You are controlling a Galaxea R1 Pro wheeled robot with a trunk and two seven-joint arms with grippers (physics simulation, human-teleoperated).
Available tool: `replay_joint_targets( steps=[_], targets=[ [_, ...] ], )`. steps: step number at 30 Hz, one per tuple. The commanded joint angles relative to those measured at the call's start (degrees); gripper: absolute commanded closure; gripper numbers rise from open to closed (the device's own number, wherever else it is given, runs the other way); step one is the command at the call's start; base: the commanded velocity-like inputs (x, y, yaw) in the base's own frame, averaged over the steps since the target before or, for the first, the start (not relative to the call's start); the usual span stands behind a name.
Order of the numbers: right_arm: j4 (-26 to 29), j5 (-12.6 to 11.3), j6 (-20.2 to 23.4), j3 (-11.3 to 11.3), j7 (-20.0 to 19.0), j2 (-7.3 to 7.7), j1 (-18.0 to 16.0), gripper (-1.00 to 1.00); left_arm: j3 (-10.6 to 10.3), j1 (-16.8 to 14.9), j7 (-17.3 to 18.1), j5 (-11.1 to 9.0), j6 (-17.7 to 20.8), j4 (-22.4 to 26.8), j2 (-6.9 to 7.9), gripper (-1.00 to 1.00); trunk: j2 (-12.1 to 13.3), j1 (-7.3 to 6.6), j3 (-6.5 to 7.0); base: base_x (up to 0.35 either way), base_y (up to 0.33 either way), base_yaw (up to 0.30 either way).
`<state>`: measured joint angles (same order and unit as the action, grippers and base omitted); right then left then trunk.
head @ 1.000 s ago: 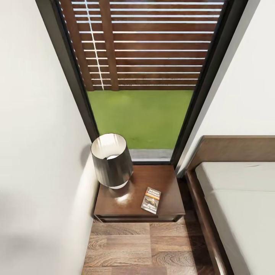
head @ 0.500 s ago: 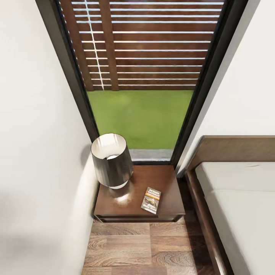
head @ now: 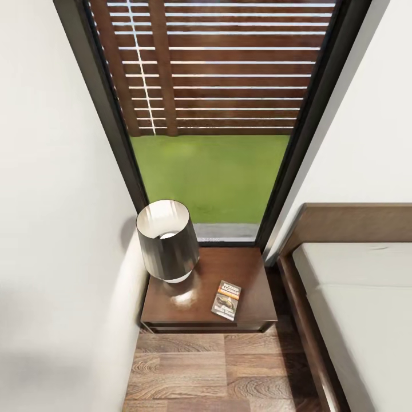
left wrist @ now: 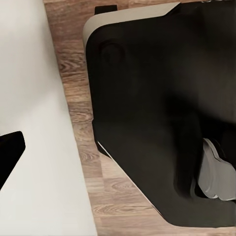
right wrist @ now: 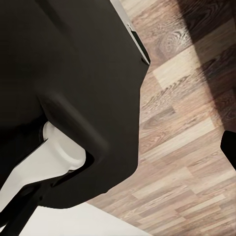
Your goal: In the bedroom, move the book from the bed onto either nightstand, and place the two sandals side by side next to the bed.
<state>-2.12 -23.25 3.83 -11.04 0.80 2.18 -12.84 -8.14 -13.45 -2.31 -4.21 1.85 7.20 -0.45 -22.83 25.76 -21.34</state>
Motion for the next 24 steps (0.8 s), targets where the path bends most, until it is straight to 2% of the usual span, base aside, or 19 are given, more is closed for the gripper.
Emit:
replay_joint_targets(
  steps=[1,24],
  targets=[
    [-0.07,0.22,0.09,-0.46,0.08,0.02,-0.05,-1.00,-0.48,0.01,-0.24,-0.44,0.21,0.06,0.01,-1.00,-0.09,0.03,-0.08,0.000,0.000,0.000],
    [-0.07,0.22,0.10,-0.43,0.08,0.02,-0.06,-1.00,-0.46,0.50,-0.29,-0.50,0.26,0.07,-0.11,-1.00,-0.09,0.03,-0.08,0.000,0.000,0.000]
  ],
)
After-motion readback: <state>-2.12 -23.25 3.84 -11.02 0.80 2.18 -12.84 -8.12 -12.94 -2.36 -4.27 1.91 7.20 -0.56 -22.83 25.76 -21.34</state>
